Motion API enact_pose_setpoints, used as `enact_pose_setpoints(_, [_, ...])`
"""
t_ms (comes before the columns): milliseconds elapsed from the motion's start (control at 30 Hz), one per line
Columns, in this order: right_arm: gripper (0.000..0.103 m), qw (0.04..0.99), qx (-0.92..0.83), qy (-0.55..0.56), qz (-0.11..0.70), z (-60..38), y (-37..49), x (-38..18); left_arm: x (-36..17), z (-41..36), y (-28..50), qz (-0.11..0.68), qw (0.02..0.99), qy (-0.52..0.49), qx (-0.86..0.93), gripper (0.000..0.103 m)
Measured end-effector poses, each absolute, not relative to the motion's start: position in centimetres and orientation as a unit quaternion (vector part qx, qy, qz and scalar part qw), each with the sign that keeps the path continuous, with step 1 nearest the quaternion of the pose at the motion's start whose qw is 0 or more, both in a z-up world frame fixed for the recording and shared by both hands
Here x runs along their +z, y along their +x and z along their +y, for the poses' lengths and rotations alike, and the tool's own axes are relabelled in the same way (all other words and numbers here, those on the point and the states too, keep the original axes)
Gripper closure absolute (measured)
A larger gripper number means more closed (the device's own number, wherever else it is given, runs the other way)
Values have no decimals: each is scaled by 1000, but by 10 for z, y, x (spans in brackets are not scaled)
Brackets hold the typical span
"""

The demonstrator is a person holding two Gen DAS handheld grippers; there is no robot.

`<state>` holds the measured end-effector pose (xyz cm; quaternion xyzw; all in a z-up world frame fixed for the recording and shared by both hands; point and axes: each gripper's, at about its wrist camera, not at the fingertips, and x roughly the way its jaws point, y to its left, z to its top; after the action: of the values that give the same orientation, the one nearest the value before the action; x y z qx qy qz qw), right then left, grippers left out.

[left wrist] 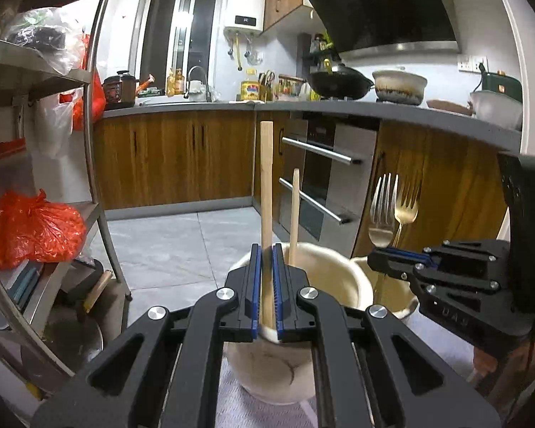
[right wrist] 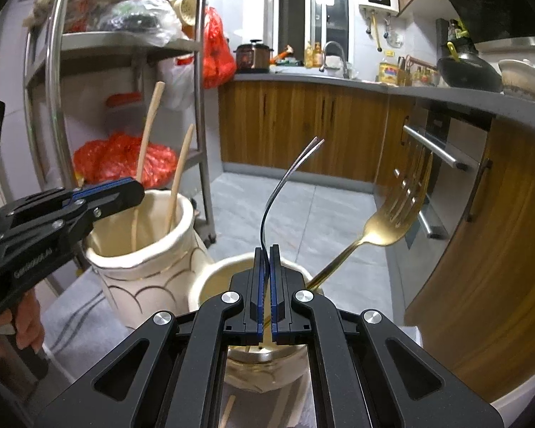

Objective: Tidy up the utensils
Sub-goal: 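Drop the chopstick into the larger pot while the right tool releases the silver fork into the smaller pot, then grasp a third wooden chopstick with the left tool while the right tool grasps the silver spoon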

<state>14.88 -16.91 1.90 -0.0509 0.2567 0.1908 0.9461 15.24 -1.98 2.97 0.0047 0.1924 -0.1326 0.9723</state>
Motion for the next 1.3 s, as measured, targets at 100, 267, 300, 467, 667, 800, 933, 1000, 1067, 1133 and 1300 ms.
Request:
enact_pose_setpoints(100, [99, 945, 190, -53, 262, -166, 151, 17, 29, -18, 154, 194, 972, 2, -129, 97])
enact_pose_setpoints(267, [99, 943, 188, -55, 269, -163, 158, 16, 35, -17, 155, 198, 972, -4, -127, 77])
enact_pose_setpoints(300, [99, 942, 189, -55, 271, -161, 160, 16, 37, -16, 153, 195, 972, -8, -128, 70])
enact_pose_setpoints(467, [93, 941, 192, -56, 272, -157, 161, 15, 44, -17, 146, 185, 975, -8, -127, 49])
enact_pose_setpoints(667, [80, 942, 192, -53, 271, -161, 160, 15, 50, -13, 140, 181, 975, -13, -125, 46])
enact_pose_setpoints(800, [62, 946, 200, -37, 252, -170, 147, 24, 54, -7, 132, 178, 976, -19, -121, 38])
enact_pose_setpoints(933, [40, 954, 198, -21, 224, -184, 128, 35, 61, -1, 122, 172, 978, -25, -118, 23])
enact_pose_setpoints(1000, [22, 958, 195, -10, 211, -192, 117, 42, 66, 1, 114, 166, 979, -24, -115, 14])
enact_pose_setpoints(1067, [13, 961, 193, 2, 198, -203, 103, 48, 71, 3, 106, 159, 981, -22, -112, 6])
enact_pose_setpoints(1133, [7, 965, 186, 11, 186, -213, 92, 53, 75, 5, 97, 153, 982, -19, -113, 6])
enact_pose_setpoints(1300, [5, 972, 161, 13, 170, -230, 71, 64, 82, 8, 78, 153, 981, -17, -119, 6])
